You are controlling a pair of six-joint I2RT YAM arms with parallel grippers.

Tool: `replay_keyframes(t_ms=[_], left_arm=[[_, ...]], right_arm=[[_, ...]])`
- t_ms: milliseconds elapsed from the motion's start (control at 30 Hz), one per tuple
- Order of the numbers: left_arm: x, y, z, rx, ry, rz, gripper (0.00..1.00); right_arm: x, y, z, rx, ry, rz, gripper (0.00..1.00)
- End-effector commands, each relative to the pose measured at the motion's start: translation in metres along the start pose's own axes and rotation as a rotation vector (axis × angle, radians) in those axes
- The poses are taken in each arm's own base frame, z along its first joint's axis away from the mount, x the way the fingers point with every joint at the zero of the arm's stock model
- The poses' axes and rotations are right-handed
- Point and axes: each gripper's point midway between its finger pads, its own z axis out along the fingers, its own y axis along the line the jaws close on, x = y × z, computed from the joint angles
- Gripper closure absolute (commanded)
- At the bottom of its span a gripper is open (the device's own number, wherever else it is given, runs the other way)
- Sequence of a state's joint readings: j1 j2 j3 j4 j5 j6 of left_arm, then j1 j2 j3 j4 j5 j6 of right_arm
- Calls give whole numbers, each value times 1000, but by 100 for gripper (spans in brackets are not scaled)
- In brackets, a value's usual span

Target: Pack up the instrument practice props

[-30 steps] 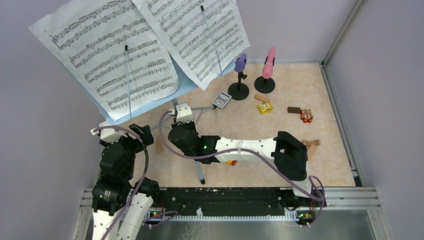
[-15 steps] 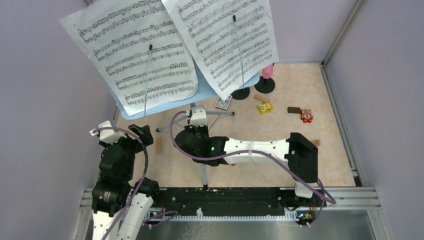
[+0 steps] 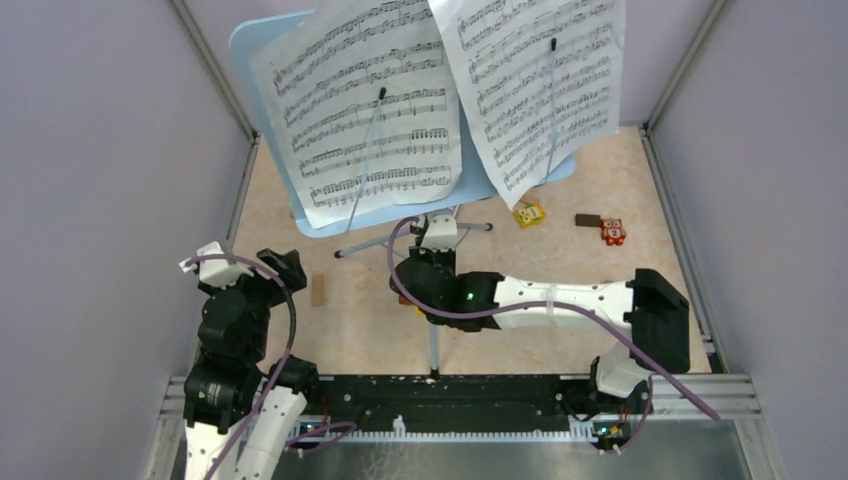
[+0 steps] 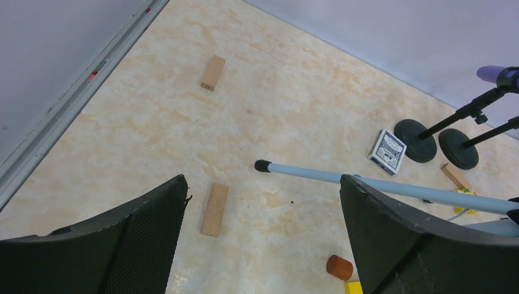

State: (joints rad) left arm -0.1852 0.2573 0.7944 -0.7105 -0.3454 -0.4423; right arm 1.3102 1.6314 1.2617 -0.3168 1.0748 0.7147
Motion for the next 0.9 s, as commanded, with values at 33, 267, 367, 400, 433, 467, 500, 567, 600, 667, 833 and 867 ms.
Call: replay_keyframes(t_ms=[33, 267, 367, 400, 433, 467, 500, 567, 600, 667, 833, 867], left_arm=[[-9, -5, 0, 21, -36, -8, 2], [-9, -4, -1, 18, -39, -9, 2], [-9, -4, 0, 19, -36, -8, 2], [-8, -4, 0, 18, -34, -8, 2], [-8, -4, 0, 17, -33, -8, 2], [-8, -4, 0, 17, -33, -8, 2], [-8, -4, 0, 18, -34, -8, 2], [-8, -4, 1, 17, -32, -7, 2], [-7, -4, 1, 15, -31, -7, 2], [-7, -4, 1, 16, -31, -8, 2], [-7, -4, 1, 13, -30, -6, 2], [-8, -4, 1, 14, -31, -7, 2]], right_arm=[[2, -67, 16, 79, 64, -257, 100], [-6, -104, 34, 143, 85, -269, 100], [-10, -114, 46, 162, 75, -223, 100], [-11, -116, 51, 161, 74, -216, 100], [-11, -117, 56, 159, 73, -214, 100], [-13, -120, 61, 164, 71, -209, 100], [-14, -121, 67, 168, 69, -203, 100], [-16, -126, 78, 188, 60, -200, 100], [-17, -127, 83, 197, 55, -197, 100], [-20, -129, 92, 216, 45, -185, 100], [-19, -124, 114, 234, 37, -147, 100], [-19, -121, 118, 236, 35, -143, 100]])
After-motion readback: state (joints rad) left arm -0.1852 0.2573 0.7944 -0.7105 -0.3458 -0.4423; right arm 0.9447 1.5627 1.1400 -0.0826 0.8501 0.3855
